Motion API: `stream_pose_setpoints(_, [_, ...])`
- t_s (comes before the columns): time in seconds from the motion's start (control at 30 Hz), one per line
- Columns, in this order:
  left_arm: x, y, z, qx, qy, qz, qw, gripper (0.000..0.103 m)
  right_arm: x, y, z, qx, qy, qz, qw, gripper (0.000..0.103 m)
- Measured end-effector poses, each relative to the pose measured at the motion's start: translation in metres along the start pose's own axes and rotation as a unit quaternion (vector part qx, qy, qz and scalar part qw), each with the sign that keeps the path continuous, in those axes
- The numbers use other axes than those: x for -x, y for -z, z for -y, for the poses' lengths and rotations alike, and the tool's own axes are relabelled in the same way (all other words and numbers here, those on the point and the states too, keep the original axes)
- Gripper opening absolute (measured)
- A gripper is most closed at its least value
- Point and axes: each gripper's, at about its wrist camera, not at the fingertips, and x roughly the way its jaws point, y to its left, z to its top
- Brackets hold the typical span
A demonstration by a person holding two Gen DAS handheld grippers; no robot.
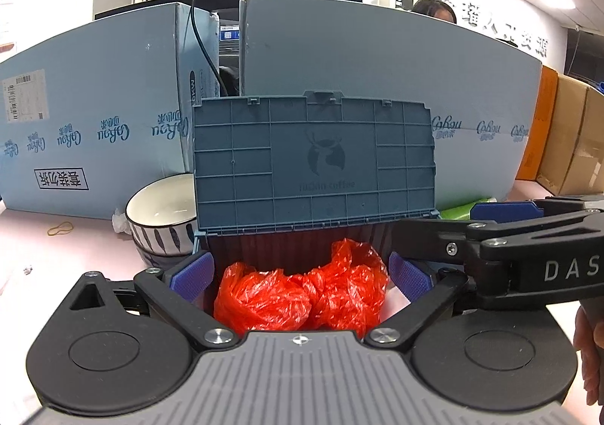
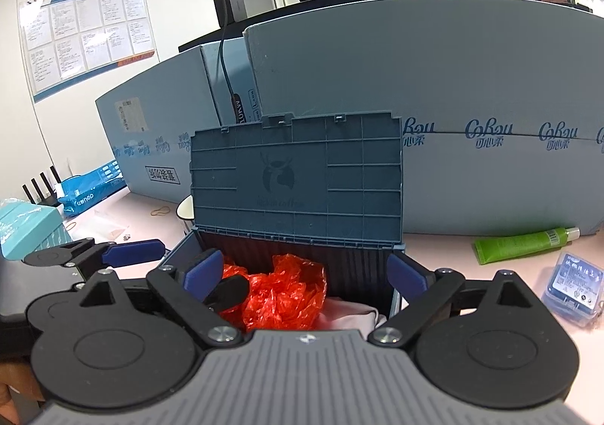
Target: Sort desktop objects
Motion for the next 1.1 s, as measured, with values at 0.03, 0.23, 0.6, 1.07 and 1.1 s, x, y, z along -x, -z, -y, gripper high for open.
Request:
stream_pose_setpoints(0.03, [-0.001, -0.001, 0.001, 0.000, 0.000, 0.000, 1.0000, 0.099, -0.001, -0.002, 0.001, 0.000, -0.001, -0.001, 1.000, 0.096])
stream_pose_setpoints(0.23, [-0.002, -0.008, 0.006, -0.006, -0.004, 0.002, 1.0000, 0.099, -0.003, -0.009, 0.004, 0.006, -0.004, -0.006, 1.000, 0.097])
stream_pose_setpoints(0.6, [-0.001, -0.022, 0.012, -0.013, -0.016, 0.006, 0.9998, 0.099, -0.008, -0.023, 0.009, 0.011, -0.020, -0.017, 1.000, 0.098])
stream_pose_setpoints(1.07, [0.005, -0.045, 0.020, -0.016, -0.032, 0.030, 0.9989, 0.099, -0.003, -0.043, 0.018, 0.014, -0.035, 0.008, 0.999, 0.103])
stream_pose_setpoints(1.1, [0.005, -0.045, 0.020, -0.015, -0.032, 0.031, 0.9989, 0.099, -0.004, -0.044, 0.019, 0.014, -0.035, 0.009, 0.999, 0.103])
